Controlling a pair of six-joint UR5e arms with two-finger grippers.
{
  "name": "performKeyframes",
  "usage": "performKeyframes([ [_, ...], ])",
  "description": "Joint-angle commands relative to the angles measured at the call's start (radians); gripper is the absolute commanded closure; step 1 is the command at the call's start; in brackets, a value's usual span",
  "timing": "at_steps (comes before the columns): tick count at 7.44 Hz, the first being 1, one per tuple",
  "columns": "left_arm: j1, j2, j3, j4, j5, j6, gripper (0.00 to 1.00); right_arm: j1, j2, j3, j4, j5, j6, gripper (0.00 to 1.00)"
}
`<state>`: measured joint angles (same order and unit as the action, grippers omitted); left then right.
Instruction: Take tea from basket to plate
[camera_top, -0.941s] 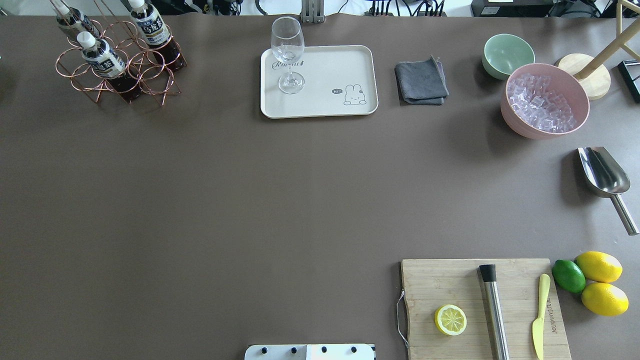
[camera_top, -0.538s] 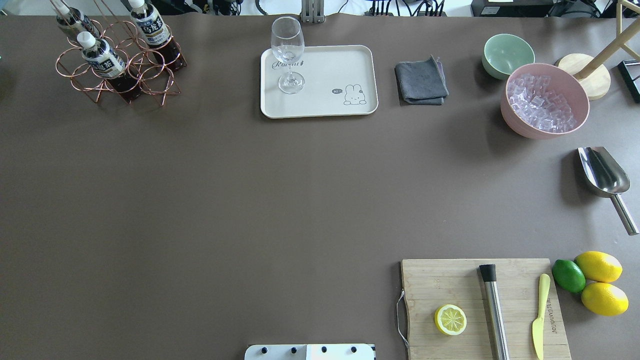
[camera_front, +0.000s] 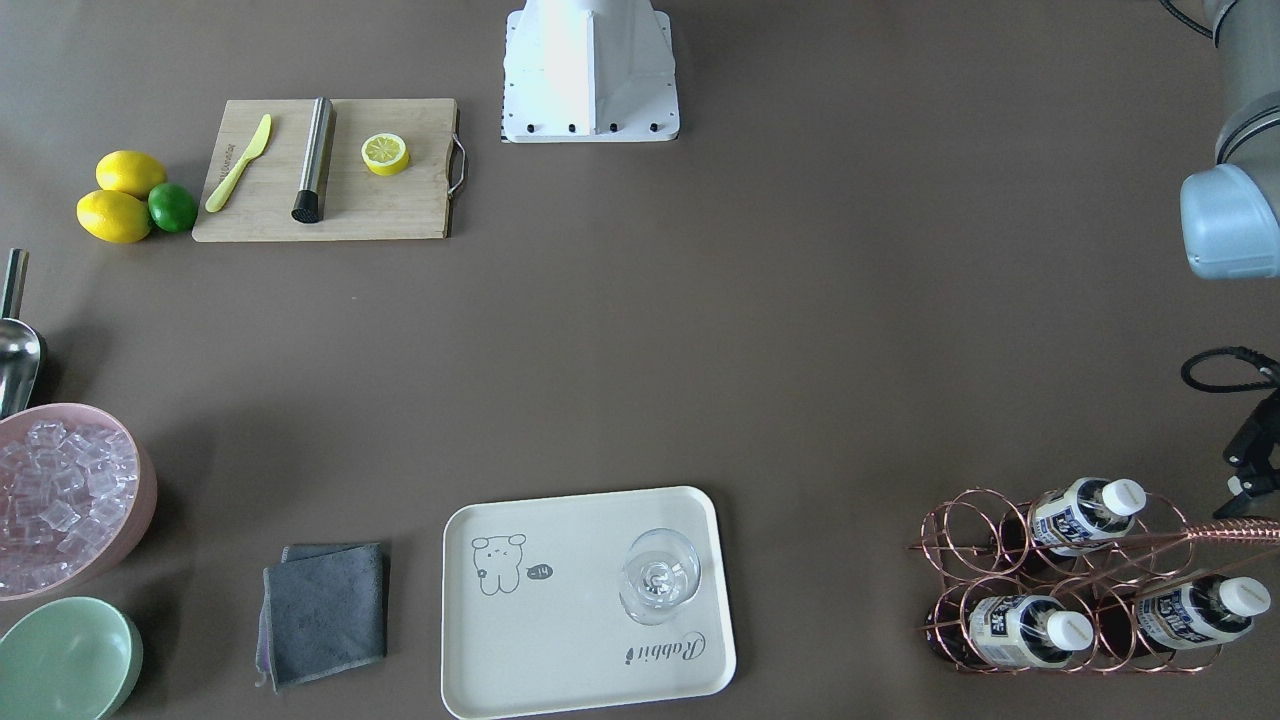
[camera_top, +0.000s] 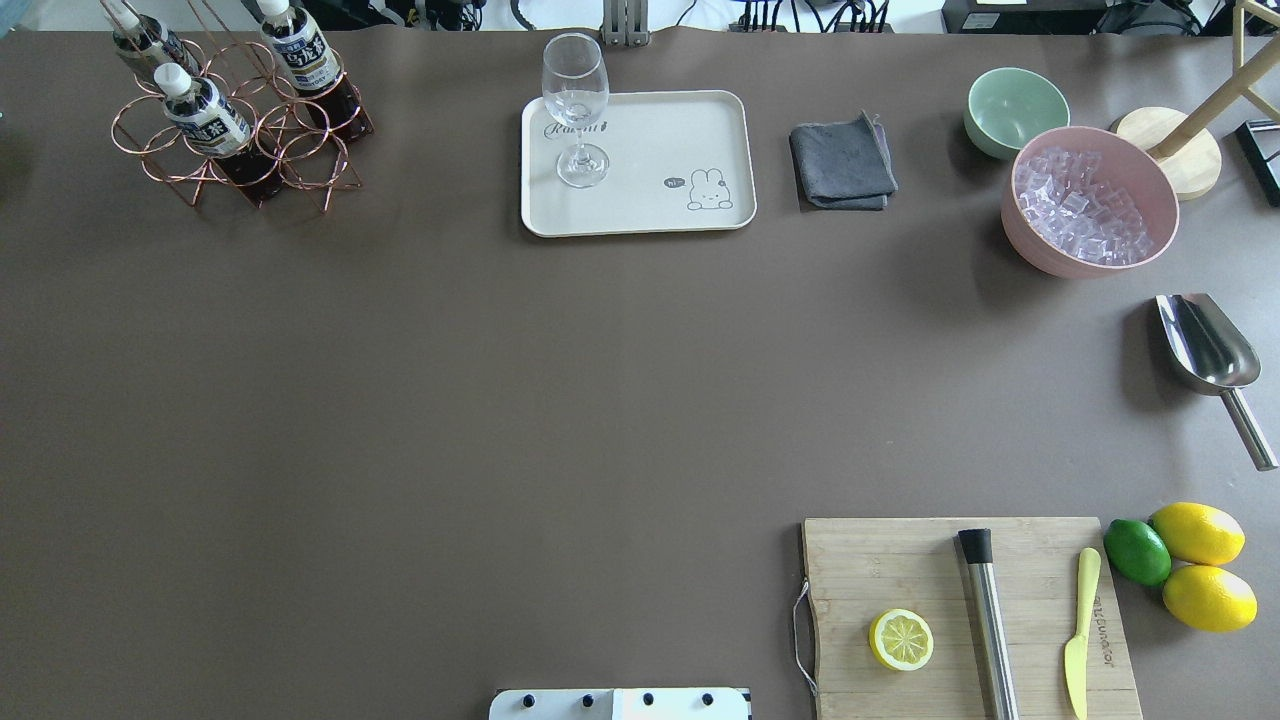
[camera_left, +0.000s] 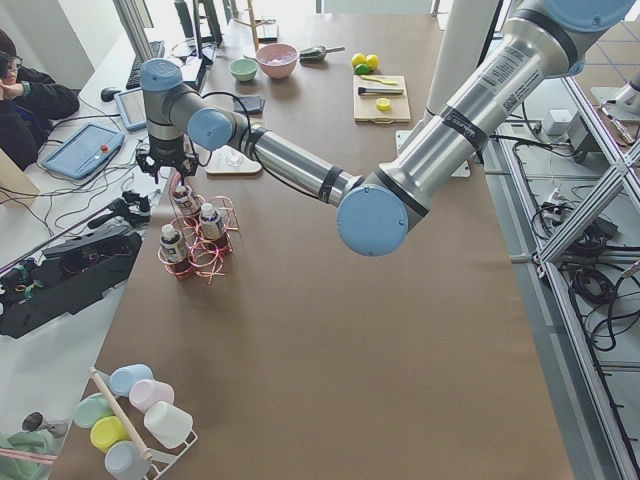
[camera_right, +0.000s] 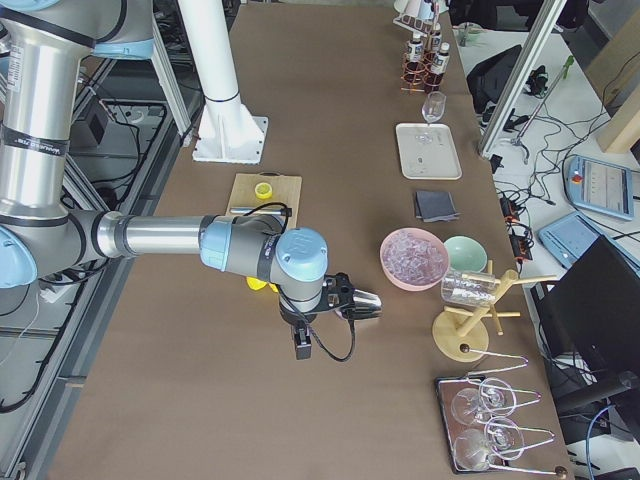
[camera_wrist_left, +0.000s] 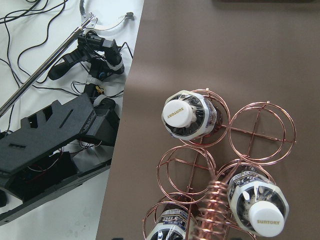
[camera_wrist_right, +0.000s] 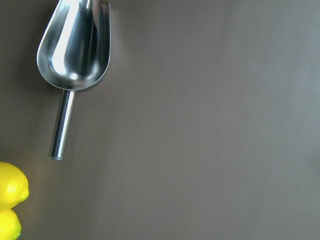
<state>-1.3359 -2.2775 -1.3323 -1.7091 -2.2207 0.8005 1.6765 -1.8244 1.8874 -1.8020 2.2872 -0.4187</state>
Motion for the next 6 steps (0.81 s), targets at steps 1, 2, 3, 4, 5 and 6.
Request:
performKeyframes([
  [1, 0.001, 0.001, 0.004, -0.007, 0.0, -0.007, 1.0, -0.001, 0.004, -0.007, 0.0, 0.002, -0.017, 0.0],
  [2, 0.0, 0.004, 0.002, -0.007, 0.001, -0.009, 1.0, -0.001, 0.004, -0.007, 0.0, 0.002, -0.017, 0.0],
  [3, -0.008, 0.003, -0.005, -0.009, 0.0, -0.01, 1.0, 0.0, 0.004, -0.007, 0.0, 0.002, -0.017, 0.0],
  [4, -0.028, 0.0, -0.024, -0.009, -0.002, -0.009, 1.0, -0.001, 0.004, -0.007, 0.0, 0.002, -0.017, 0.0],
  [5, -0.052, 0.0, -0.045, -0.006, -0.002, -0.01, 1.0, -0.001, 0.005, -0.008, 0.0, 0.002, -0.017, 0.0],
  [6, -0.072, 0.004, -0.059, -0.003, -0.014, -0.009, 1.0, -0.001, 0.004, -0.008, 0.0, 0.002, -0.018, 0.0],
])
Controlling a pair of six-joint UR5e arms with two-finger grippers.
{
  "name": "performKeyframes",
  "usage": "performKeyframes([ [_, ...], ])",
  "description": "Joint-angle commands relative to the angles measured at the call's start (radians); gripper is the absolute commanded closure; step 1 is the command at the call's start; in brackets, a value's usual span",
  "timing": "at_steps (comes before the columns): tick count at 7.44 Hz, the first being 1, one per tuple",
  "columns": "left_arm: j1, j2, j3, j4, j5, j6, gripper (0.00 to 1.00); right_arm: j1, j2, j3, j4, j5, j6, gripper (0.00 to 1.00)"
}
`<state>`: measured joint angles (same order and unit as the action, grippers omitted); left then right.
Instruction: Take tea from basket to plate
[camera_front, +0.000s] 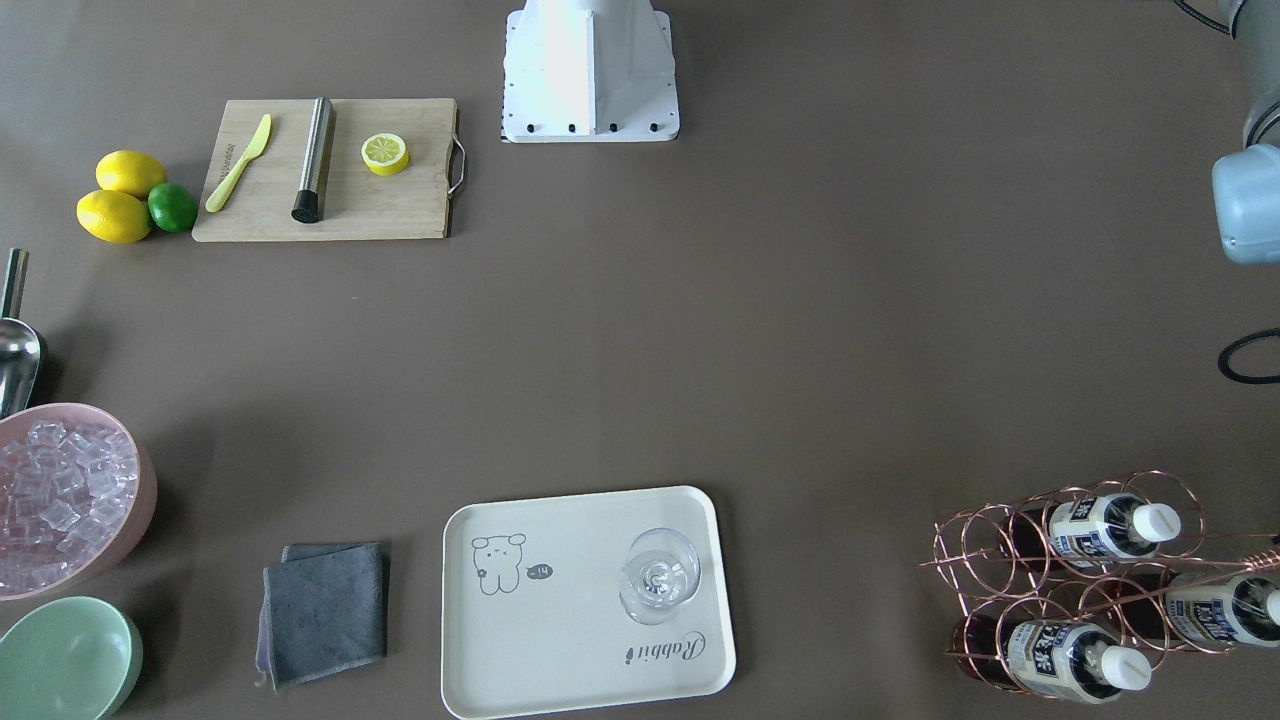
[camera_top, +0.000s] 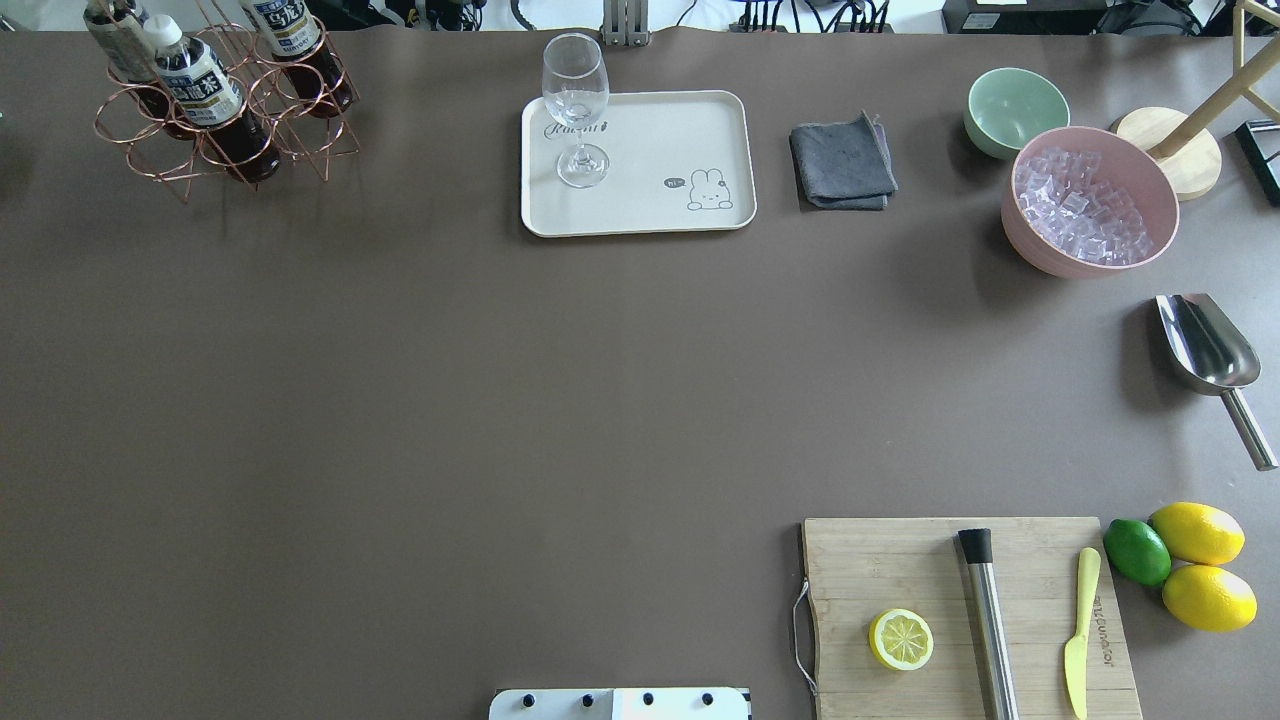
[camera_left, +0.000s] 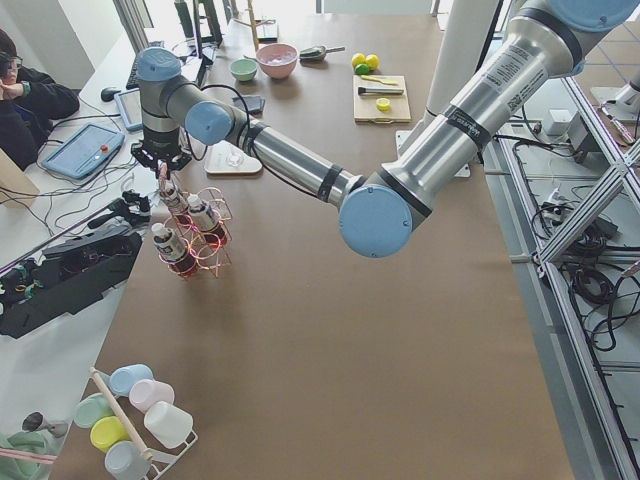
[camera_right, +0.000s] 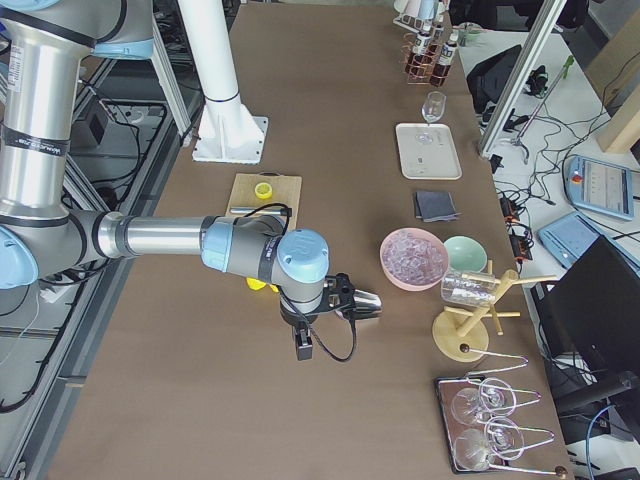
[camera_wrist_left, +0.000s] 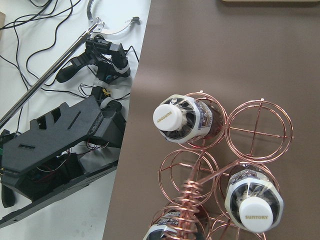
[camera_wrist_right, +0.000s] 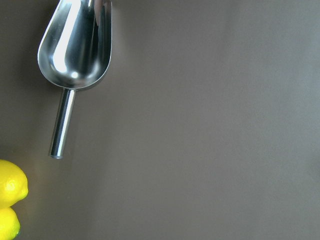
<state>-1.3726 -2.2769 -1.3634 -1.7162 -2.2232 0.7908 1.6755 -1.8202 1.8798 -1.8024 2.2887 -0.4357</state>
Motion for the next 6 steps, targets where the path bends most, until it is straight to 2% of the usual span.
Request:
performKeyframes([
  [1, -0.058, 0.01, -0.048, 0.012, -0.033, 0.001, 1.0, 0.001, -0.001, 0.001, 0.0, 0.0, -0.001, 0.0],
  [2, -0.077, 0.029, -0.11, 0.035, -0.033, 0.001, 1.0, 0.0, 0.001, -0.001, 0.0, 0.0, -0.001, 0.0],
  [4, -0.082, 0.056, -0.256, 0.2, -0.071, -0.001, 1.0, 0.0, 0.001, -0.001, 0.0, 0.0, -0.003, 0.0],
  [6, -0.109, 0.138, -0.365, 0.251, -0.072, -0.001, 1.0, 0.0, 0.001, -0.005, 0.0, 0.002, -0.008, 0.0],
])
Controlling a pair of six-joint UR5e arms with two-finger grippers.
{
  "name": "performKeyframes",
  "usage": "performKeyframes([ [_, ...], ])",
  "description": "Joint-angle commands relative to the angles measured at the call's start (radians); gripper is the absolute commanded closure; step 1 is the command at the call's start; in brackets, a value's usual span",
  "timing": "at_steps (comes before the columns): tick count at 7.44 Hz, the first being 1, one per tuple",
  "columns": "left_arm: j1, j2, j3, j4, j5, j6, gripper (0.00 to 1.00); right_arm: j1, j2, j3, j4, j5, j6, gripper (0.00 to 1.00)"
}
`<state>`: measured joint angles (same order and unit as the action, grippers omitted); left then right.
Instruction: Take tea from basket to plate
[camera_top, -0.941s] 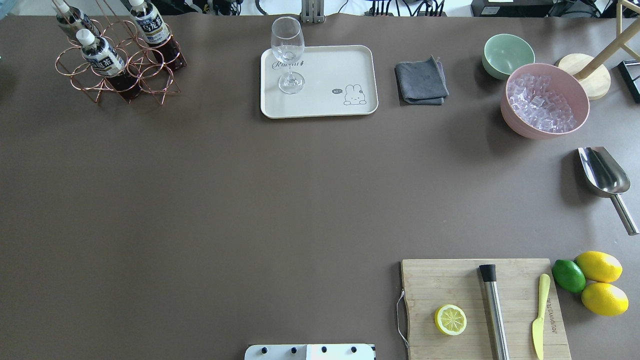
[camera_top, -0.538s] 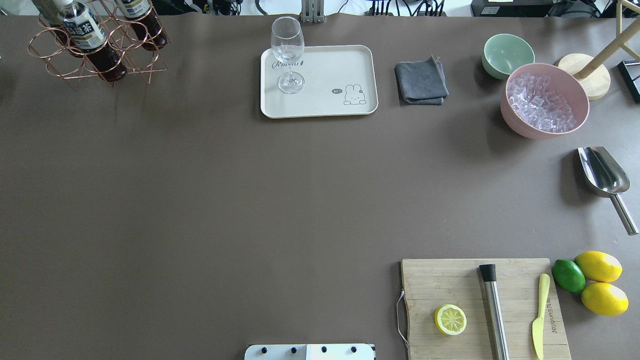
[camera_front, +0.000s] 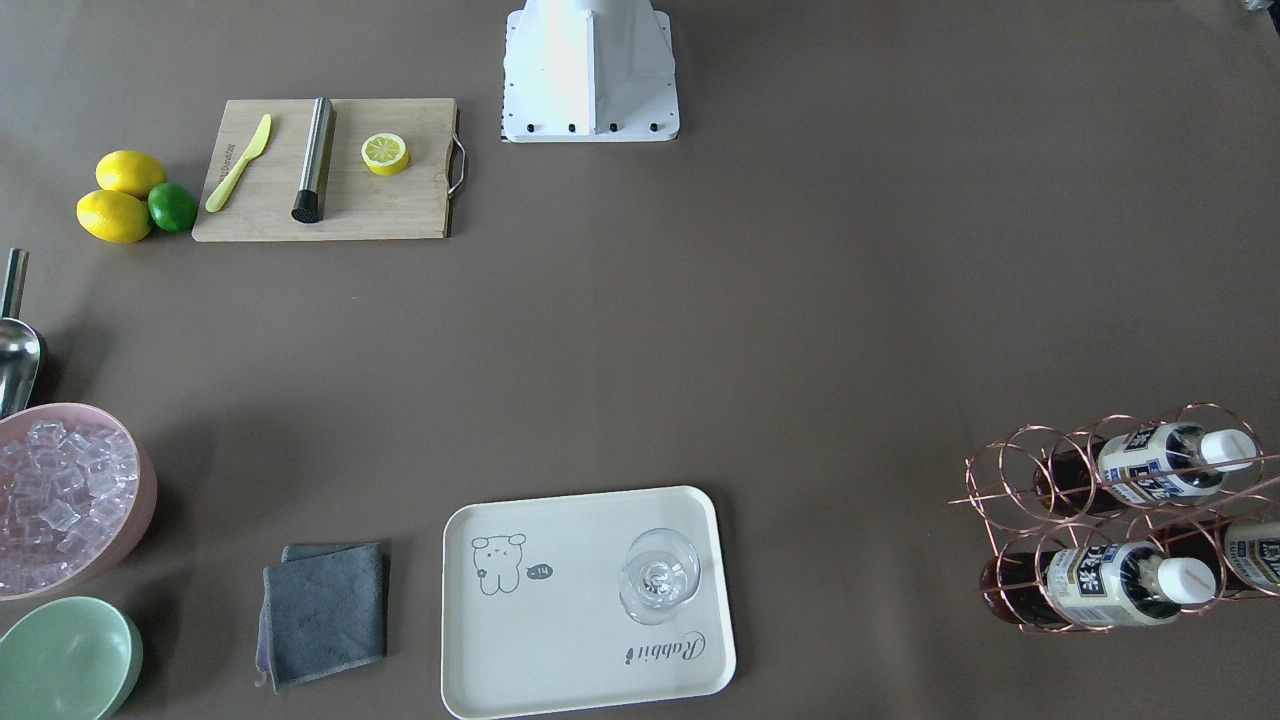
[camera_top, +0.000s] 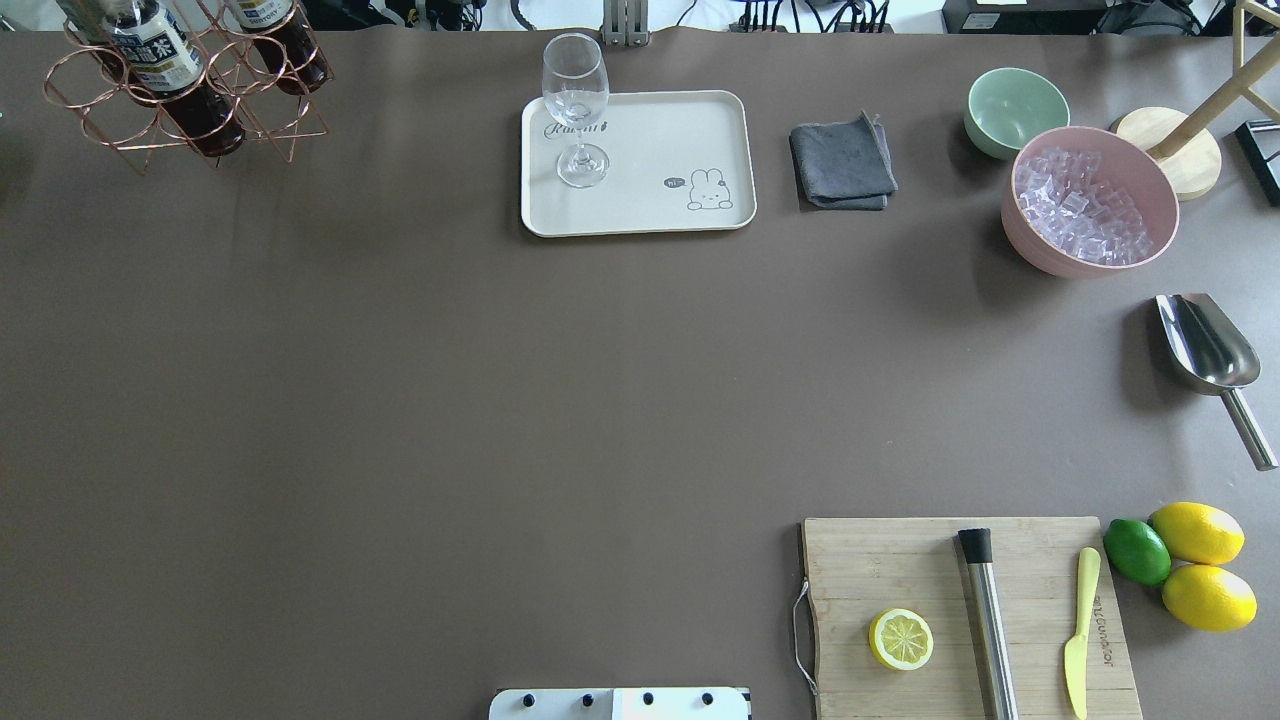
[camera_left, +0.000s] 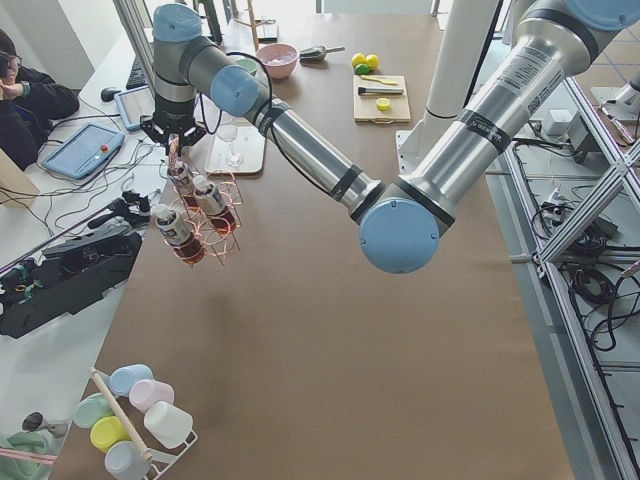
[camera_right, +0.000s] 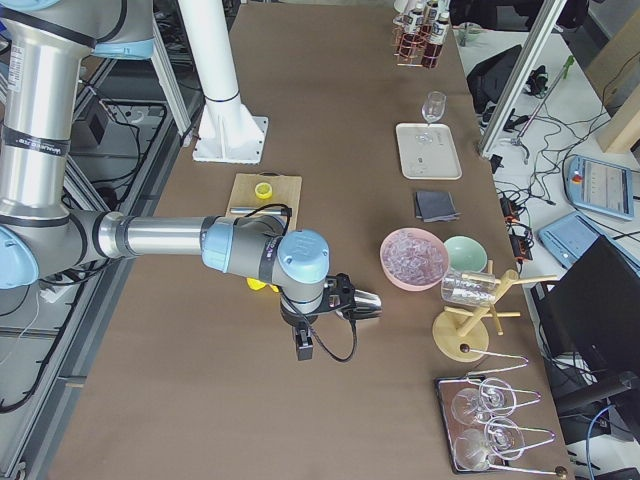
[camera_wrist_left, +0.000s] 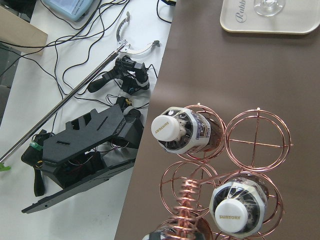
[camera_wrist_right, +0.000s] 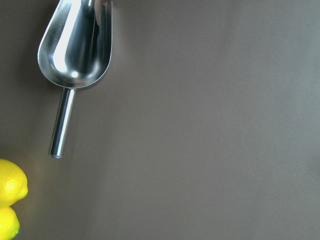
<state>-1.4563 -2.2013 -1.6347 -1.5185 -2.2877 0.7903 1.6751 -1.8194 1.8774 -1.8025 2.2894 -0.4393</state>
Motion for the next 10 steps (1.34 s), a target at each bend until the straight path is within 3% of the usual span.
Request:
performKeyframes([
  [1, -0.045, 0.086, -0.14, 0.09, -0.007, 0.0, 1.0, 0.0, 0.0, -0.003, 0.002, 0.001, -0.004, 0.0],
  [3, -0.036, 0.121, -0.323, 0.251, -0.009, -0.002, 1.0, 0.002, 0.0, -0.003, 0.002, 0.001, -0.004, 0.0],
  [5, 0.028, 0.132, -0.358, 0.25, -0.038, -0.006, 1.0, 0.001, 0.0, -0.004, 0.002, 0.001, -0.005, 0.0],
  [8, 0.279, 0.028, -0.431, 0.247, 0.002, -0.256, 1.0, 0.0, 0.002, -0.006, 0.0, 0.001, -0.006, 0.0],
  [10, 0.433, -0.062, -0.424, 0.242, 0.054, -0.357, 1.0, 0.0, 0.002, -0.001, 0.0, 0.001, -0.006, 0.0],
])
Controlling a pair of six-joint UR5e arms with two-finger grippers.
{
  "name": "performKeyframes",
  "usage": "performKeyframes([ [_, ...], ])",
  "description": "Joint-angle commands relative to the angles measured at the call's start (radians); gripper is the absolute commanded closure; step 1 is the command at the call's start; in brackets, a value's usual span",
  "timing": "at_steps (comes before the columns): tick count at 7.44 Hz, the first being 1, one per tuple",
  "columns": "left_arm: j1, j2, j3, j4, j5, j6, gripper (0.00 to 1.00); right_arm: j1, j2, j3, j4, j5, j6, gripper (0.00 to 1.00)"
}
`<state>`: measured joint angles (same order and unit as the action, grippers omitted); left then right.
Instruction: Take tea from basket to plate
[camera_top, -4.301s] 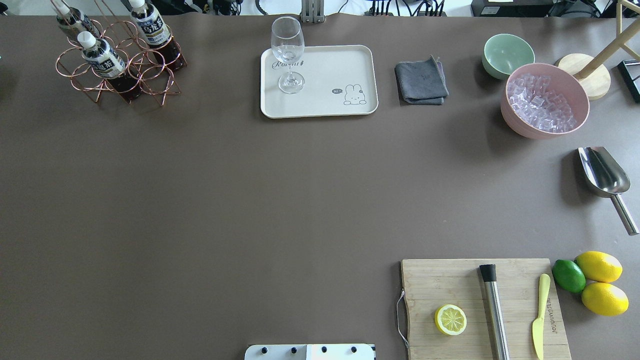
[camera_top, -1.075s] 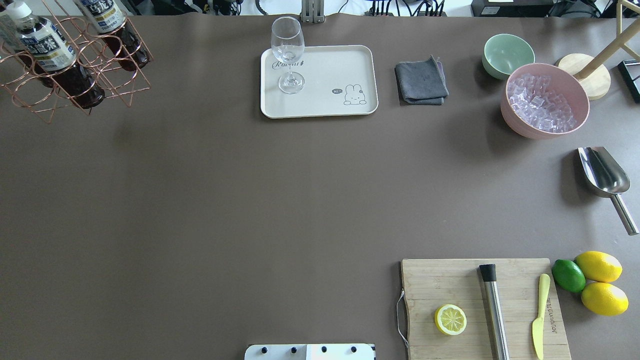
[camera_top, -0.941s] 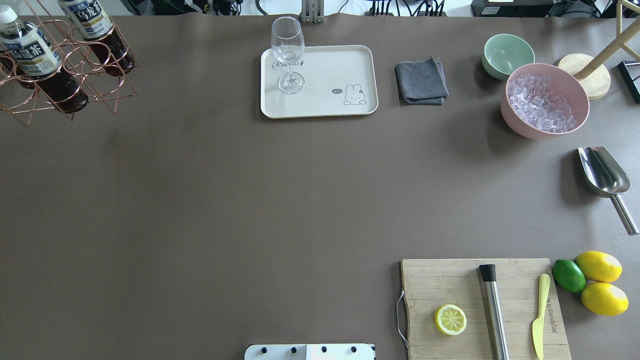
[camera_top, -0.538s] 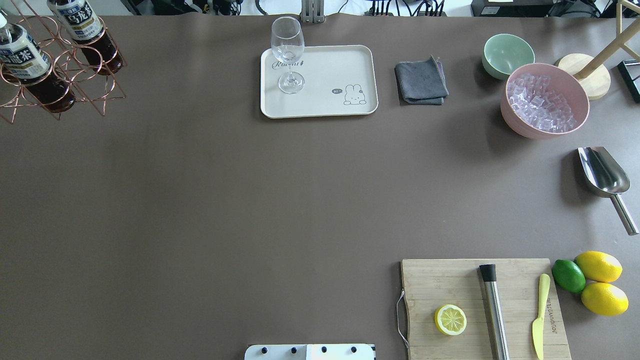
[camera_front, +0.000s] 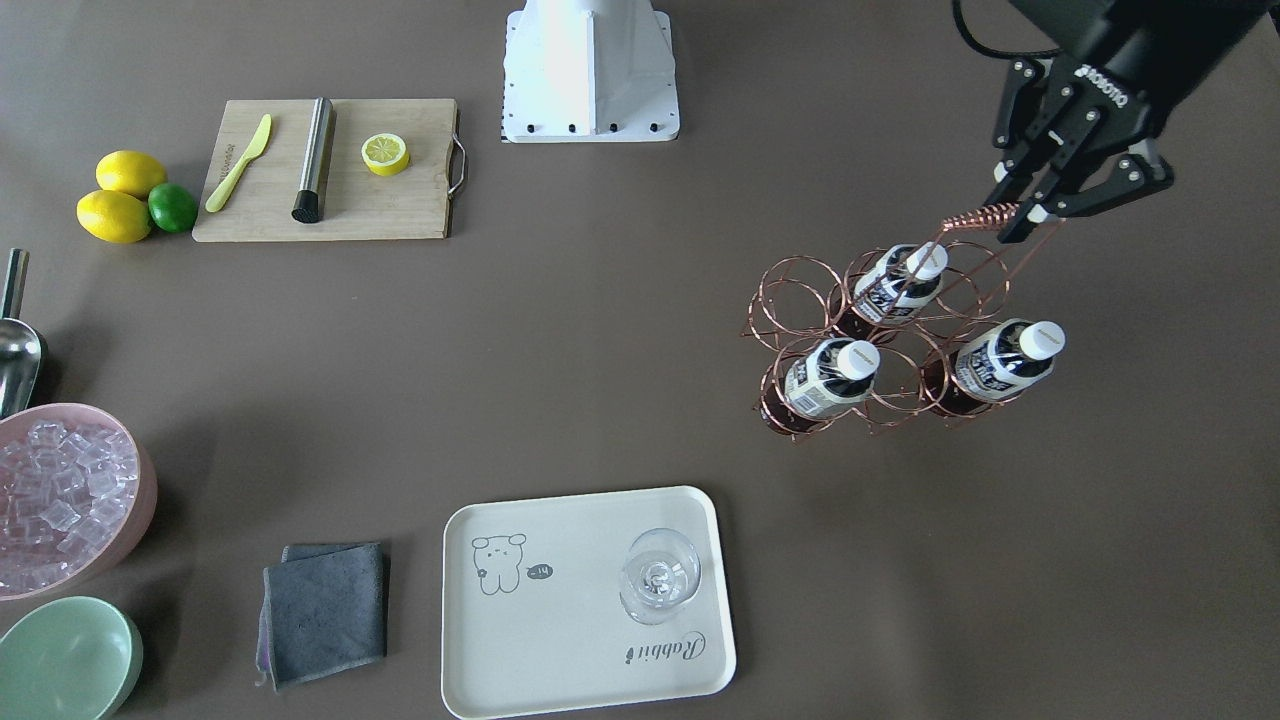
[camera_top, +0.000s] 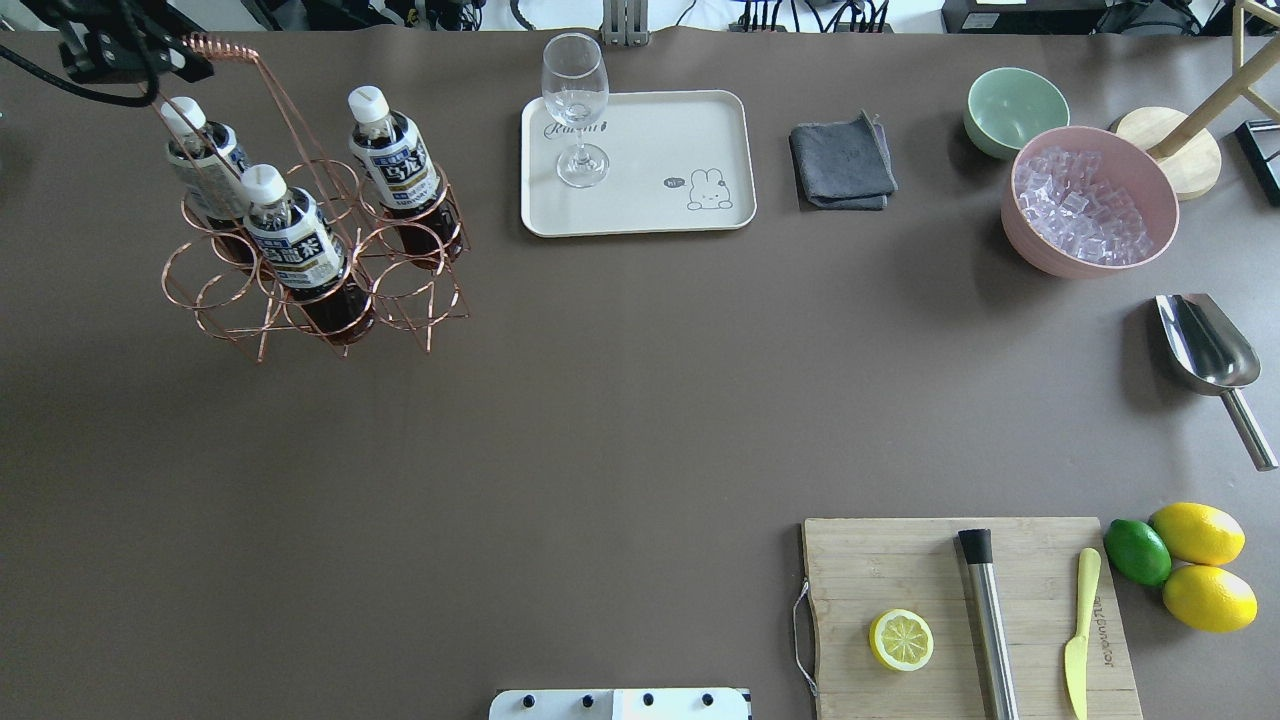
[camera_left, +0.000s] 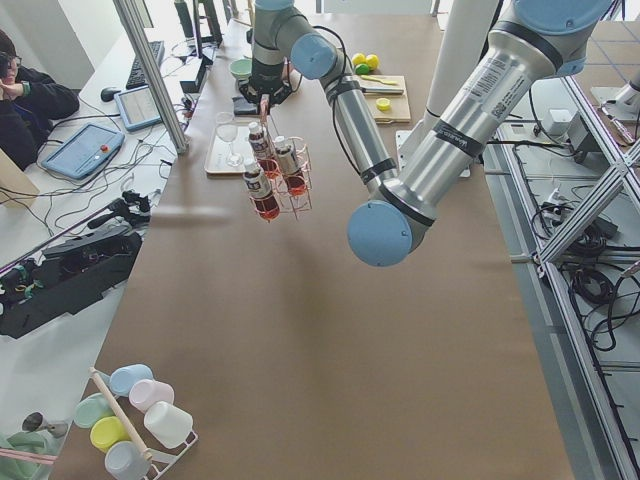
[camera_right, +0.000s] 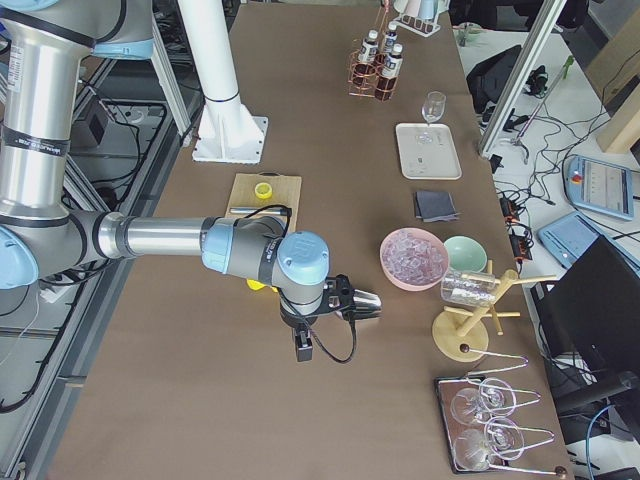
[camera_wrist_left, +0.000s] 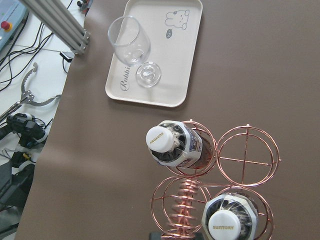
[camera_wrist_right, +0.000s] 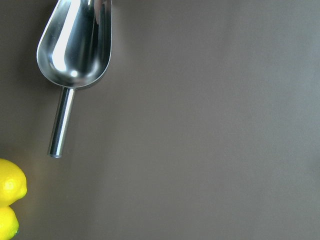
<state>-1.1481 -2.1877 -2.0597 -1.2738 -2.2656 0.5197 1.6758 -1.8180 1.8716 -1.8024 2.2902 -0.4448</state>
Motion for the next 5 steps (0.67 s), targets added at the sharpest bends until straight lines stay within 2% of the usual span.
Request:
performKeyframes([
  [1, 0.183, -0.108, 0.01, -0.002, 0.041, -0.114, 1.0, -0.001, 0.002, 0.015, -0.002, -0.002, 0.001, 0.0],
  [3, 0.269, -0.173, 0.036, -0.001, 0.069, -0.164, 1.0, 0.002, -0.018, 0.117, -0.014, -0.014, 0.003, 0.0],
  [4, 0.312, -0.188, 0.036, -0.001, 0.086, -0.196, 1.0, -0.058, -0.064, 0.171, -0.006, -0.021, -0.002, 0.0],
  [5, 0.346, -0.19, 0.03, -0.004, 0.095, -0.242, 1.0, -0.13, -0.035, 0.166, -0.006, -0.05, -0.009, 0.0],
])
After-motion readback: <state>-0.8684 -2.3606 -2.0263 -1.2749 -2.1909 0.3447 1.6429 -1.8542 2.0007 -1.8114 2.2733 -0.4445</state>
